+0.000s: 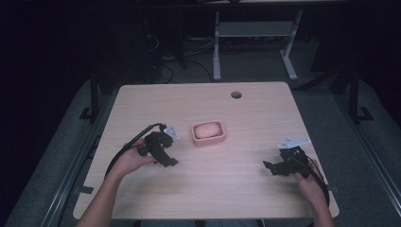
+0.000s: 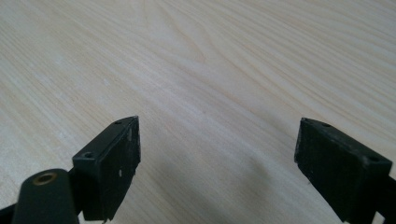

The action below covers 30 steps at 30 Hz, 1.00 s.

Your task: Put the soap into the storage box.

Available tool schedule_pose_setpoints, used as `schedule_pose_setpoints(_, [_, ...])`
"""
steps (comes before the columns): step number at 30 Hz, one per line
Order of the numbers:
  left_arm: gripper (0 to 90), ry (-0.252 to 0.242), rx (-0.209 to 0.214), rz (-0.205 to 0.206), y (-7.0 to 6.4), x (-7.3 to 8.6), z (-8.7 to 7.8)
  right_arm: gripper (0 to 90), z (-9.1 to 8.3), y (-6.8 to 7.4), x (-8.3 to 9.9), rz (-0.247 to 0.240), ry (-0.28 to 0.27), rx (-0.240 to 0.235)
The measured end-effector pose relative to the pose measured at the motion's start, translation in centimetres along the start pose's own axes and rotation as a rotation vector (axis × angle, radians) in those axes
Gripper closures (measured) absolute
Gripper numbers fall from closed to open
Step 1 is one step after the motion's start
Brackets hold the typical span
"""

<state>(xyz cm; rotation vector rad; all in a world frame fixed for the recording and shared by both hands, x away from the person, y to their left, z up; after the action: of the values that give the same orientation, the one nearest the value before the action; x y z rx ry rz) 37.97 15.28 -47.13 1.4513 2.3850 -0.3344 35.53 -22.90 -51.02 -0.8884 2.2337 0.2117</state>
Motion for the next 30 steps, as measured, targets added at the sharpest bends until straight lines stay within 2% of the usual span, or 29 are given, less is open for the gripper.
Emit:
schedule_pose_setpoints(10, [23.2,-0.016,0.003,-0.012,-0.8,1.1,0.2,13.8,0.0,-0.1,0.0,-0.006,-0.003,0.003])
schedule_pose_setpoints(24, [23.2,-0.026,0.001,-0.027,-1.1,2.7,0.1,13.8,0.1,0.0,0.0,-0.001,0.007,0.003])
schedule_pose_setpoints(30, [23.1,-0.029,-0.006,-0.033,-1.3,3.6,0.1,13.8,0.1,0.0,-0.1,-0.016,-0.001,0.007])
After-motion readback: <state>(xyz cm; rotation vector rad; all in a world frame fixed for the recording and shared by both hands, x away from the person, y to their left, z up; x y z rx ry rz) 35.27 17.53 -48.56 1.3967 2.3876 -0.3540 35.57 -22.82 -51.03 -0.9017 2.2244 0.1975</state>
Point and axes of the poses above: each handheld gripper's, and its own axes: z roughly forward along the jaws, x roughly out of its underside, y roughly to its left, the point moved 7 cm from there along z, roughly forward along the jaws, and after that the axes turned 5 degrees about -z, right-handed, at the moved point
